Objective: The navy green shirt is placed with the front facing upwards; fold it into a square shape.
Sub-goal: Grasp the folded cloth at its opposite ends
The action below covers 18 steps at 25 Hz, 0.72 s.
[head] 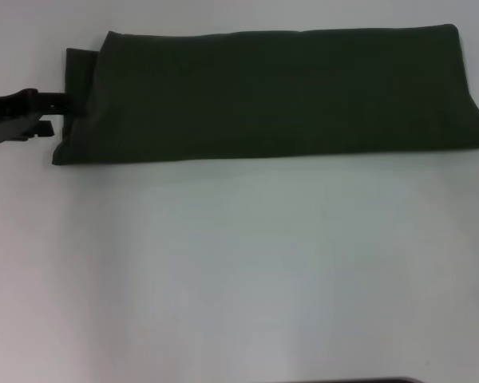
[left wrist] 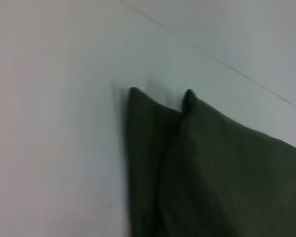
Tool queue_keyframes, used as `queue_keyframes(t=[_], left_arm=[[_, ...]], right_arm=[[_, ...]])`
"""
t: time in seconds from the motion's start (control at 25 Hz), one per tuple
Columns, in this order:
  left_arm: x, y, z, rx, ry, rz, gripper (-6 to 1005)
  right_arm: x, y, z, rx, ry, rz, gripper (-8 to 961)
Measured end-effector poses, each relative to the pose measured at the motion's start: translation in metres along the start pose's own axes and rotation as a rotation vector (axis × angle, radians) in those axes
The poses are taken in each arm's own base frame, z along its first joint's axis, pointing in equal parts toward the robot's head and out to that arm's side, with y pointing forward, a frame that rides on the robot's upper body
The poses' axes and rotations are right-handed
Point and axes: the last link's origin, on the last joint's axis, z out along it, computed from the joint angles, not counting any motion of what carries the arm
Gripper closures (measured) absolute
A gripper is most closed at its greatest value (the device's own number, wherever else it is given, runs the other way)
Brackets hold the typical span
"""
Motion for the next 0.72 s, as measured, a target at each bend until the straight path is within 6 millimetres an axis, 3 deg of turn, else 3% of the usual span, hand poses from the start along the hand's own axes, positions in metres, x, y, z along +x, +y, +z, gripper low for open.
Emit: queue_keyframes(t=[0.72], left_arm=[[-0.012,-0.006,0.01,0.029,-0.029,-0.003,234]], right_arm=[[0.003,-0.005,0.0,0.023,0.012,0.019,9]])
